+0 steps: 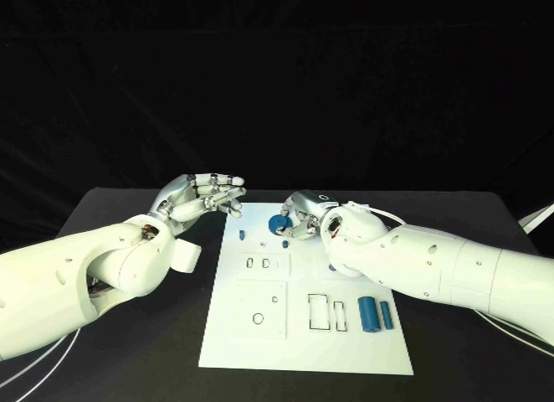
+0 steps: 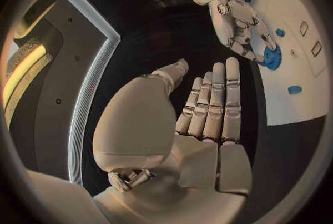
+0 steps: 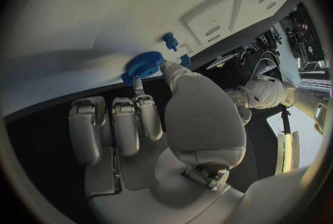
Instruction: Assemble the parts on the task board
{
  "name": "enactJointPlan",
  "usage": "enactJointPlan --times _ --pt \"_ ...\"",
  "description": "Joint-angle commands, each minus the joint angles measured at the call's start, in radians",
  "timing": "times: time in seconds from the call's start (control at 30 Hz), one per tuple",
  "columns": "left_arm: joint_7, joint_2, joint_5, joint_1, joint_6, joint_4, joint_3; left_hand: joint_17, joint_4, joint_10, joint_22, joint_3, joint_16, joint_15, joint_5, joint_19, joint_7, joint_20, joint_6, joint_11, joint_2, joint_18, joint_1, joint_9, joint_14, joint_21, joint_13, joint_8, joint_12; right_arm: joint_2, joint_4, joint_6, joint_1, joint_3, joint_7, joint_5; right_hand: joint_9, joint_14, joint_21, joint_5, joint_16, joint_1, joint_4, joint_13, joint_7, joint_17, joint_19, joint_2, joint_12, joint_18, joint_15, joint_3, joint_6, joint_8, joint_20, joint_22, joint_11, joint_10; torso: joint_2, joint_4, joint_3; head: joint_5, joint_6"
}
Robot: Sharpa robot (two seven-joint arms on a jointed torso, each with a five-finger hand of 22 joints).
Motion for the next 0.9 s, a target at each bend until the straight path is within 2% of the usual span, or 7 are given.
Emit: enactJointPlan --times 0.03,0.37,0.6,0.73,0.8,0.9 --pt "0.001 0.002 0.000 0.001 0.002 0.000 0.001 0.017 -0.010 -0.008 0.022 0.032 0.022 0.000 0.022 -0.005 0.021 0.002 -0.004 -0.002 -0.002 0.003 -0.018 0.016 -0.010 0.013 0.005 -0.014 -0.005 0.000 0.004 0.013 -0.010 -0.006 0.001 0.006 0.004 0.106 0.023 0.018 0.014 -0.028 0.008 0.154 0.001 0.272 0.106 0.023 0.004 -0.036 0.007 -0.031 0.010 0.001 0.008 0.274 0.003 0.007 0.000 -0.0004 0.0005 -0.001 -0.001" --pt "0.001 0.001 0.000 0.001 0.001 -0.001 0.000 0.017 -0.010 -0.008 0.022 0.032 0.022 0.000 0.022 -0.005 0.021 0.002 -0.004 -0.002 -0.002 0.003 -0.018 0.016 -0.010 0.013 0.005 -0.014 -0.005 -0.015 0.008 0.001 -0.010 -0.007 -0.007 0.008 0.004 0.106 0.023 0.024 0.014 -0.030 0.007 0.155 0.000 0.272 0.106 0.028 0.005 -0.036 0.006 -0.028 0.016 0.002 0.007 0.274 0.002 0.009 0.000 0.0009 0.0012 -0.002 -0.004" --pt "0.001 -0.001 0.000 0.001 0.001 -0.004 0.000 0.017 -0.010 -0.008 0.022 0.032 0.022 0.000 0.022 -0.005 0.021 0.002 -0.004 -0.002 -0.002 0.003 -0.018 0.016 -0.010 0.013 0.005 -0.014 -0.005 -0.049 0.033 -0.080 -0.010 -0.007 0.013 0.012 0.004 0.106 0.023 0.045 0.014 -0.026 0.000 0.157 0.000 0.272 0.106 0.027 0.006 -0.036 0.005 -0.019 0.019 -0.001 0.006 0.274 0.001 0.010 -0.001 -0.0004 0.0020 0.001 -0.003" --pt "0.001 -0.004 0.000 0.001 0.000 -0.007 0.000 0.017 -0.010 -0.008 0.022 0.032 0.022 0.000 0.022 -0.005 0.021 0.002 -0.004 -0.002 -0.002 0.003 -0.018 0.016 -0.010 0.013 0.005 -0.014 -0.005 -0.088 0.067 -0.118 -0.006 -0.006 0.060 0.055 0.003 0.106 0.023 0.047 0.014 -0.021 -0.005 0.154 0.001 0.272 0.106 0.021 0.003 -0.036 0.005 -0.017 0.016 -0.004 0.006 0.274 0.002 0.007 -0.002 -0.0042 0.0036 0.002 -0.001" --pt "0.002 -0.006 0.000 0.001 0.000 -0.008 0.000 0.017 -0.010 -0.008 0.022 0.032 0.022 0.000 0.022 -0.005 0.021 0.002 -0.004 -0.002 -0.002 0.003 -0.018 0.016 -0.010 0.013 0.005 -0.014 -0.005 -0.115 0.091 -0.124 -0.001 -0.004 0.104 0.100 0.002 0.106 0.023 0.042 0.014 -0.018 -0.008 0.151 0.002 0.272 0.106 0.019 0.000 -0.036 0.006 -0.015 0.013 -0.007 0.006 0.274 0.003 0.004 -0.003 -0.0057 0.0042 0.001 0.001" --pt "0.002 -0.009 0.000 0.001 0.001 -0.010 0.000 0.017 -0.010 -0.008 0.022 0.032 0.022 0.000 0.022 -0.005 0.021 0.002 -0.004 -0.002 -0.002 0.003 -0.018 0.016 -0.010 0.013 0.005 -0.014 -0.005 -0.160 0.129 -0.116 0.008 -0.002 0.169 0.178 0.001 0.106 0.023 0.033 0.014 -0.005 -0.017 0.147 0.004 0.272 0.106 0.019 -0.005 -0.036 0.007 -0.005 0.009 -0.013 0.007 0.274 0.005 -0.002 -0.005 -0.0104 0.0070 0.004 0.003"
